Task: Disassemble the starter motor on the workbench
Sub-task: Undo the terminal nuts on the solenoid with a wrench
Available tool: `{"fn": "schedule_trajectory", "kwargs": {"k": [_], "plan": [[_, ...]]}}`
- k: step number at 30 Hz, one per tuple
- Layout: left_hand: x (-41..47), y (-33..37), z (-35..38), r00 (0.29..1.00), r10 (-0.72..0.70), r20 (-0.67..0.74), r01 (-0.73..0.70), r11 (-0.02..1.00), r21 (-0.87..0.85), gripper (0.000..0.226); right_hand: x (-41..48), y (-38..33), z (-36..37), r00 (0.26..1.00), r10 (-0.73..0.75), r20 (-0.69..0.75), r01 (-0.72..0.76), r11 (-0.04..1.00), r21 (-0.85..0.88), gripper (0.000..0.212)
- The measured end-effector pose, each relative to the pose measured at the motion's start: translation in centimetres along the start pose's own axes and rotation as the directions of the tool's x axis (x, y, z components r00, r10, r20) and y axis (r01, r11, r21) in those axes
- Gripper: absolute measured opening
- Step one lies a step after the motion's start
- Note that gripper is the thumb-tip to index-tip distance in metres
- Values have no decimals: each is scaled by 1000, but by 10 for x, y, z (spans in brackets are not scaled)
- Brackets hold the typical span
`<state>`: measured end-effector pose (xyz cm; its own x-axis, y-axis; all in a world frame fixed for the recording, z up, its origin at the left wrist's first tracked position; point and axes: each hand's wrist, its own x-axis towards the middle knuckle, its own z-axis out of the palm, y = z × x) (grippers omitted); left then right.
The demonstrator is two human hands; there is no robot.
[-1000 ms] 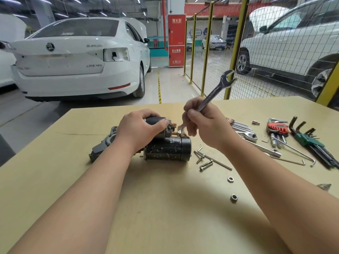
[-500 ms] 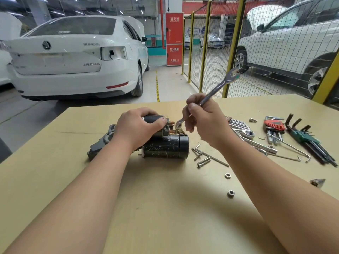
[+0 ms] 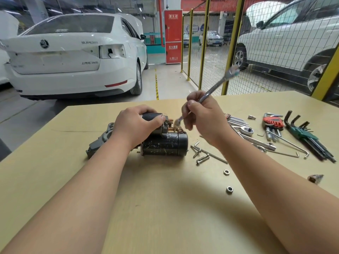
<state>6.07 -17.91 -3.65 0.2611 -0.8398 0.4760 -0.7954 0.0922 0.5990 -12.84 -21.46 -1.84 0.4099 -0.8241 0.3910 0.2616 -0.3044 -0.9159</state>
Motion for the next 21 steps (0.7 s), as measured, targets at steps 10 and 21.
{"fn": "schedule_trajectory", "kwargs": {"k": [10,21], "plan": [[-2,1,0,1000,-18,-8,18,1000,-18,34,0,0,5,995,-52,-88,50,998,-27,23],[-2,2,-1,1000,-10,-5,10,1000,-14,40,0,4,6,979,-134,-157,124,990,-73,23]]}}
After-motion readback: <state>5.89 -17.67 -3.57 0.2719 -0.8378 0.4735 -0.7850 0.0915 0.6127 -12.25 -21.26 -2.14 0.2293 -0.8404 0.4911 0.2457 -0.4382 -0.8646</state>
